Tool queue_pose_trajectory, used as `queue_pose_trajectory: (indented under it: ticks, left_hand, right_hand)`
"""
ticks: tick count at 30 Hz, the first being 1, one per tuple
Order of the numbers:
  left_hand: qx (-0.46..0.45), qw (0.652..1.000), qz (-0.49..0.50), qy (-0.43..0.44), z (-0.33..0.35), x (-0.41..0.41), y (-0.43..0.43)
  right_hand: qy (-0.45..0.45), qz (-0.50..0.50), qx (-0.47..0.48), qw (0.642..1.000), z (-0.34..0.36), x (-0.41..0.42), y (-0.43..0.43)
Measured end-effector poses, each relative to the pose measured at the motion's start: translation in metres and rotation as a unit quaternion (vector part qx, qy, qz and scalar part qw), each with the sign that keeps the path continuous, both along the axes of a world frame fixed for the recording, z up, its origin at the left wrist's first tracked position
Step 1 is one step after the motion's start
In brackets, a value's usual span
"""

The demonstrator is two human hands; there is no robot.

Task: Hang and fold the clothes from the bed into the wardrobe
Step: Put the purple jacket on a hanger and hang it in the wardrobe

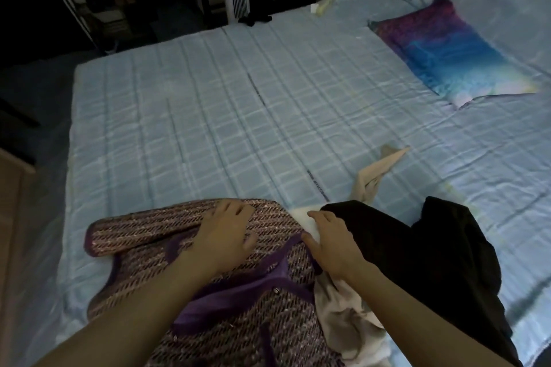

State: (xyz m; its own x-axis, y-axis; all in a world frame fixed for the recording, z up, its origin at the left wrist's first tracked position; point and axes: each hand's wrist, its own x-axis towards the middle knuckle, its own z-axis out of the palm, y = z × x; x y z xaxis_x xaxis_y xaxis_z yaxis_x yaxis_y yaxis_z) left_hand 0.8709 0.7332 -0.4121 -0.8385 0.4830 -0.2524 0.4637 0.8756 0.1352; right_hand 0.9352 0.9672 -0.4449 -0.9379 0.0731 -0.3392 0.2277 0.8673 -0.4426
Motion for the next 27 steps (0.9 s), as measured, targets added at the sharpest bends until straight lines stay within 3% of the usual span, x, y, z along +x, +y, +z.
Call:
queue_pose_trajectory:
  ticks: [13, 18, 27]
  left_hand:
    - [0.025, 0.992, -0.107, -0.060, -0.138, -0.088, 0.055]
    - [0.037, 0.982, -0.182, -0.035, -0.170, -0.101, 0.074]
    - [-0.039, 0.965, -0.260, -0.007, -0.195, -0.103, 0.071]
  right_hand:
    - [-0.098, -0.006, -0.024, 0.995, -0.129, -0.072, -0.001]
    - [-0.115, 0.005, -0.034, 0.993, -0.146, -0.078, -0.010]
    - [-0.128, -0.001, 0.019, 0.992, -0.145, -0.086, -0.023]
